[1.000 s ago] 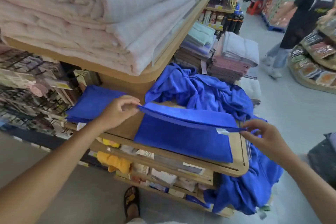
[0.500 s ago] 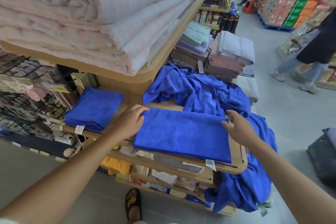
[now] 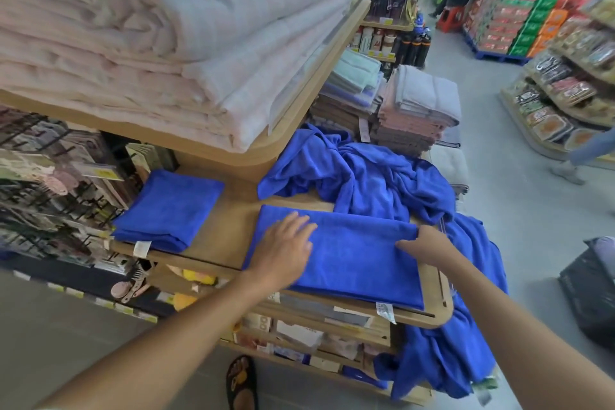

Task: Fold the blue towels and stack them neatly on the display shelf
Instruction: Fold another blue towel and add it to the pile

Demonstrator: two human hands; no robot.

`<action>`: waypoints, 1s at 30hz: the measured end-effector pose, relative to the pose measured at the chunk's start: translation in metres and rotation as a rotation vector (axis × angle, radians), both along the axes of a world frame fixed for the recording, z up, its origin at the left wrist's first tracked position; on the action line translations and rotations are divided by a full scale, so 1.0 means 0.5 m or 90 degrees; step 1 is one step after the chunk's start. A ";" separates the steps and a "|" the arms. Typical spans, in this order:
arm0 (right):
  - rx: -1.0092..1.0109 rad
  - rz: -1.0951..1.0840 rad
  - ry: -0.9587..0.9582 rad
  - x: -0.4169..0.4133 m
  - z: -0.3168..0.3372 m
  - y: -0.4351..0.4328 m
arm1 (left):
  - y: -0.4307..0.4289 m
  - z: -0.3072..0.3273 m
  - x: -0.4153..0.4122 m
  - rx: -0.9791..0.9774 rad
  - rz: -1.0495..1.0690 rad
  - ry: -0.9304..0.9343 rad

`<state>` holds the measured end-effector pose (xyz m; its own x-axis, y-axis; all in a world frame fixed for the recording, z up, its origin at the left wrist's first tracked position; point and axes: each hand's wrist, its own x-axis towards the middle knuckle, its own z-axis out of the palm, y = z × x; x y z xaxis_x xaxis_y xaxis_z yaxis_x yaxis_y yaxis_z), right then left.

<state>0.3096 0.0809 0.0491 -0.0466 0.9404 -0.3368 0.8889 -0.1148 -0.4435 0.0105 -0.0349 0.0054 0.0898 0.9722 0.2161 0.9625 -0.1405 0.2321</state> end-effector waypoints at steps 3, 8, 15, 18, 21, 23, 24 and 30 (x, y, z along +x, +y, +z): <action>0.018 0.003 -0.009 -0.012 -0.001 -0.011 | -0.022 -0.030 0.056 -0.149 0.019 0.025; 0.014 -0.101 0.188 -0.006 -0.003 -0.029 | -0.021 -0.042 0.066 -0.185 0.047 0.077; -0.106 -0.164 0.283 -0.002 0.014 -0.059 | 0.035 -0.032 0.082 -0.164 0.036 0.048; -0.063 -0.174 0.344 -0.004 0.012 -0.063 | 0.050 -0.036 0.090 -0.179 0.037 0.072; -0.082 -0.210 0.386 -0.006 0.017 -0.074 | 0.056 -0.042 0.092 -0.180 0.044 0.084; -0.113 -0.223 0.401 -0.006 0.021 -0.090 | 0.055 -0.043 0.092 -0.183 0.044 0.084; -0.108 -0.225 0.405 -0.005 0.024 -0.097 | 0.054 -0.042 0.092 -0.183 0.043 0.086; -0.029 -0.171 0.439 -0.044 0.108 -0.111 | 0.032 -0.012 0.042 -0.106 0.060 -0.016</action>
